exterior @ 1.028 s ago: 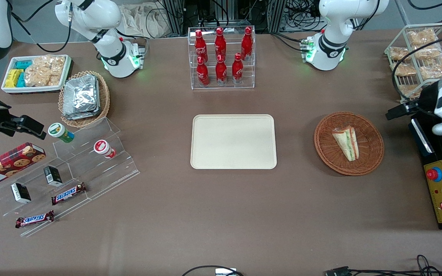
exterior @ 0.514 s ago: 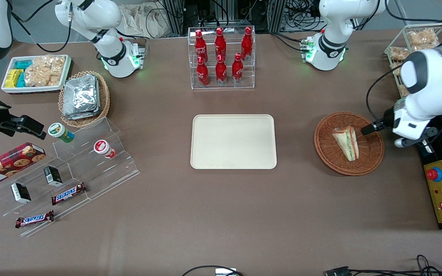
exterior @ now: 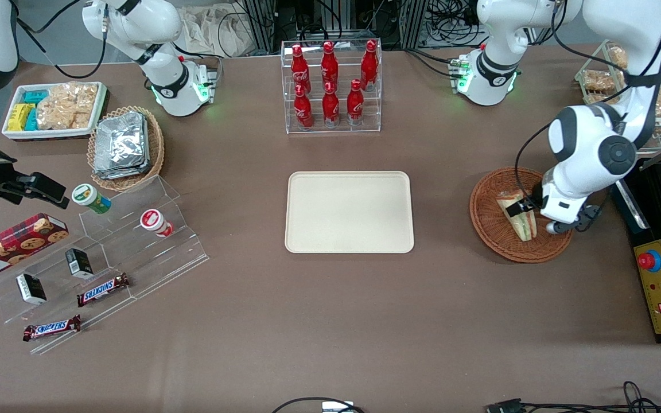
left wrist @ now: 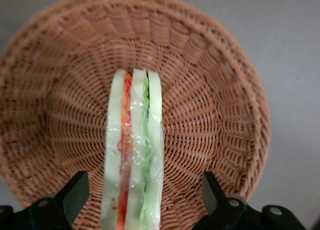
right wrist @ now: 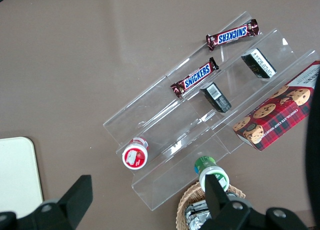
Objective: Place sandwich from basket to tray
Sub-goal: 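Lower the open left gripper around the sandwich and close it, then lift the sandwich and carry it with the left gripper to the tray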
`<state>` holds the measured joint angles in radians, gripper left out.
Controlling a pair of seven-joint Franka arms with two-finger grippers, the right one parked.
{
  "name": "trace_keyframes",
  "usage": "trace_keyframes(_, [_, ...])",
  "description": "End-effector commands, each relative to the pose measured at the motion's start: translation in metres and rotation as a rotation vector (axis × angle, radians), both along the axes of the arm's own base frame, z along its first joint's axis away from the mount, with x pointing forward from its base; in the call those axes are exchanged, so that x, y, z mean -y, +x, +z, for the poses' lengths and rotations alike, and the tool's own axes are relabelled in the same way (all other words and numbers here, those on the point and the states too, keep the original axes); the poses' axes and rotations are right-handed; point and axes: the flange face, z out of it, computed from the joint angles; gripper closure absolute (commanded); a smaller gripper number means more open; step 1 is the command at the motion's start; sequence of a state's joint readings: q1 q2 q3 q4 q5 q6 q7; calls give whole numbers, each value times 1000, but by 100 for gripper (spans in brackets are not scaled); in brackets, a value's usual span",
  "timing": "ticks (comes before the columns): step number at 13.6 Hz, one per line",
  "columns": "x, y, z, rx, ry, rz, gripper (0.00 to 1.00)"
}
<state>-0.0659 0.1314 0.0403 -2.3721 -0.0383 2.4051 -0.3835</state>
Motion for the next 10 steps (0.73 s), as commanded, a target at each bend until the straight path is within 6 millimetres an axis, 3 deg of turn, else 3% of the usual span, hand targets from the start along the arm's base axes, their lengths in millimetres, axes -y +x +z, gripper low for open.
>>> trace_keyframes(1, [6, -11, -14, 1, 23, -24, 0])
trace_keyframes(5, [6, -19, -25, -11, 44, -54, 1])
trace_keyframes(6, [6, -19, -27, -12, 44, -54, 7])
trace_keyframes(7, [6, -19, -27, -14, 44, -55, 23])
trace_keyframes(8, [6, -18, -27, -11, 51, -70, 69])
trace_keyframes(9, [5, -18, -27, -10, 59, -80, 93])
trace_keyframes(10, [5, -18, -27, -9, 61, -83, 100])
